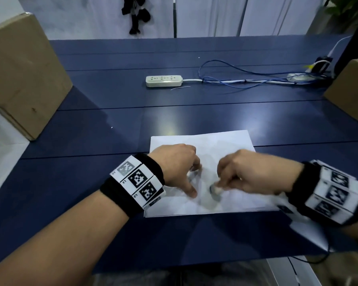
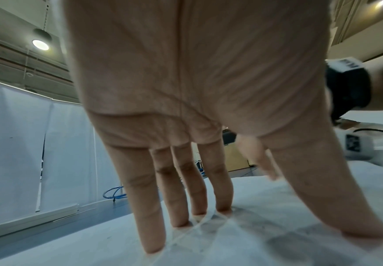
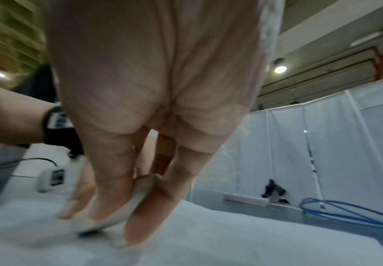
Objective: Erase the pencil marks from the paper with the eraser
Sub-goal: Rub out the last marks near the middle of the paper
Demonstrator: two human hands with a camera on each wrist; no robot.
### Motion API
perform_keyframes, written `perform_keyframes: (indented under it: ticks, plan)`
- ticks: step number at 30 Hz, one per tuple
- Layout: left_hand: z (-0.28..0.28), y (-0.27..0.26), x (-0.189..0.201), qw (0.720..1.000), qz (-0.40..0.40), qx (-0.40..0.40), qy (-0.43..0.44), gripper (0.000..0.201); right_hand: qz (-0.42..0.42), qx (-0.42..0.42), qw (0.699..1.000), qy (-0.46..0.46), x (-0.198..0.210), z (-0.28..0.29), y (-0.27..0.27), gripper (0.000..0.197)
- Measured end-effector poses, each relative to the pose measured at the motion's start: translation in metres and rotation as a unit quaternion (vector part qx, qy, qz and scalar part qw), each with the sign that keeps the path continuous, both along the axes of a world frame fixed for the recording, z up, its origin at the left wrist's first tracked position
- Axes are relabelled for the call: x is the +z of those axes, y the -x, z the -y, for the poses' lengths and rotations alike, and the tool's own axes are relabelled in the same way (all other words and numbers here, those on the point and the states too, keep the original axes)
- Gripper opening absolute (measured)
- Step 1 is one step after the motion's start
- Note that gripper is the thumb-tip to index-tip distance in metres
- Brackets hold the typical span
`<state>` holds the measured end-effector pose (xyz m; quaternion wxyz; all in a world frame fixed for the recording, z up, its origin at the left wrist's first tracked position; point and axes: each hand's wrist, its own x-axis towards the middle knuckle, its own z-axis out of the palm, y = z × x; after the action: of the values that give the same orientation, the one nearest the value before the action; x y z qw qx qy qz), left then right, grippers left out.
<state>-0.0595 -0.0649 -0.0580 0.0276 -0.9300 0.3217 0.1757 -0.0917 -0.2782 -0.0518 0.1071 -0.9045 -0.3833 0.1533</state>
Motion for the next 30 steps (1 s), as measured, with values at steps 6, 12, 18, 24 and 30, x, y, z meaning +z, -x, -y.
perform_keyframes:
  ticks: [6, 12, 18, 24, 30]
  plan:
    - [0.0, 0.0, -0.001, 1.0, -0.001, 0.002, 0.003, 0.067, 0.032, -0.033, 0.999, 0.015, -0.002, 0.004, -0.005, 0.018]
    - [0.0, -0.002, 0.0, 1.0, 0.003, 0.003, -0.005, 0.065, 0.013, -0.035, 0.998, 0.059, 0.008, -0.004, -0.002, 0.041]
    - [0.0, -0.001, 0.0, 1.0, -0.002, 0.003, -0.001, 0.069, 0.025, -0.01, 0.999, 0.045, 0.002, 0.003, -0.008, 0.03]
    - [0.001, -0.002, 0.0, 1.0, 0.003, 0.0, 0.001, 0.066, 0.008, 0.011, 0.999, 0.046, -0.002, 0.0, -0.008, 0.031]
    - [0.002, -0.002, 0.0, 1.0, 0.009, -0.004, -0.006, 0.064, 0.03, 0.03, 0.999, 0.027, -0.002, -0.003, 0.0, 0.03]
